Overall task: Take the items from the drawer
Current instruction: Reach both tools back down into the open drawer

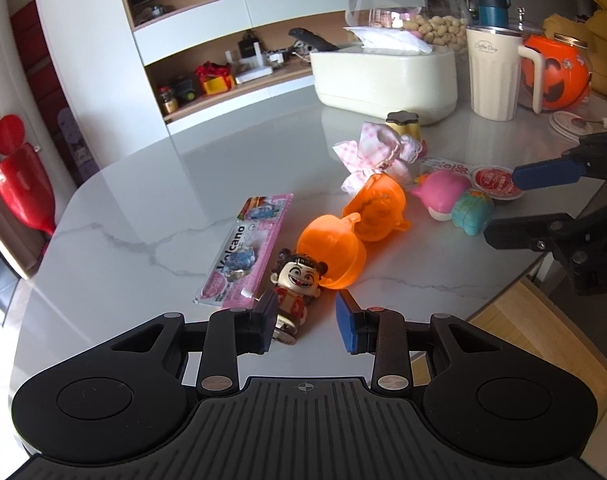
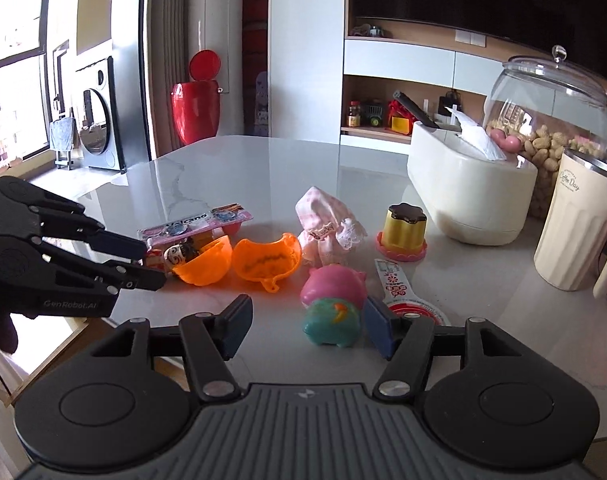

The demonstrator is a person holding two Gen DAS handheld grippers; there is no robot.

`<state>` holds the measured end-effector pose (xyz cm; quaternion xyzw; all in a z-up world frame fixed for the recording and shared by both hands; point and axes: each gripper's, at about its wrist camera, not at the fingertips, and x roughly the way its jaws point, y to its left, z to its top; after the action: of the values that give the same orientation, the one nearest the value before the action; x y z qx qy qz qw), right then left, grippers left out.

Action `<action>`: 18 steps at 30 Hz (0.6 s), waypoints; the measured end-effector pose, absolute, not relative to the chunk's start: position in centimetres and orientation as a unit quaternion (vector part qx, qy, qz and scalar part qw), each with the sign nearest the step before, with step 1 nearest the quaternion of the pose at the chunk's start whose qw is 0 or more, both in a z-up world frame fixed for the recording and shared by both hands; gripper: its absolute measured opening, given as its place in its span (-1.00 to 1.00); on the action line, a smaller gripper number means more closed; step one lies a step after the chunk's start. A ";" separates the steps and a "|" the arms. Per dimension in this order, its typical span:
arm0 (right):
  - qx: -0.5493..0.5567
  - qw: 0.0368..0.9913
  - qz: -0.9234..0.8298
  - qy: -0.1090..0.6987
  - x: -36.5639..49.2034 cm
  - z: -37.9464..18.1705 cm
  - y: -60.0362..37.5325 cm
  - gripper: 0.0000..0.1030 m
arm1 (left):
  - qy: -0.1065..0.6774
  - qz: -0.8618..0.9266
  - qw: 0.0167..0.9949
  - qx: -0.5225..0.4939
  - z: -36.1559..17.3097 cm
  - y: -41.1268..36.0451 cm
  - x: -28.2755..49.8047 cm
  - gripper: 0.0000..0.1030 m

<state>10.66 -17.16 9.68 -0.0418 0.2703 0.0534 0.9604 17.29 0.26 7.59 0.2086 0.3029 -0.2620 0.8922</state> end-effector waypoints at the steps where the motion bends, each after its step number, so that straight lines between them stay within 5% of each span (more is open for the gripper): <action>1: -0.043 0.960 0.058 0.272 10.4 9.6 -17.0 0.21 | 0.303 -0.262 0.892 0.208 7.7 0.4 17.3 -0.29; 9: -0.013 0.921 0.167 0.353 7.3 8.0 -17.5 0.22 | 0.302 -0.280 0.886 0.213 10.7 6.5 15.5 -0.28; 18: -0.017 0.891 0.126 0.437 6.1 4.0 -18.0 0.22 | 0.515 -0.341 0.713 0.331 1.8 6.3 13.7 -0.26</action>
<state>6.14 -17.97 4.02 -0.0174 0.4368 0.1256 0.8906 13.69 6.29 1.84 0.3310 0.5149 -0.3412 0.7134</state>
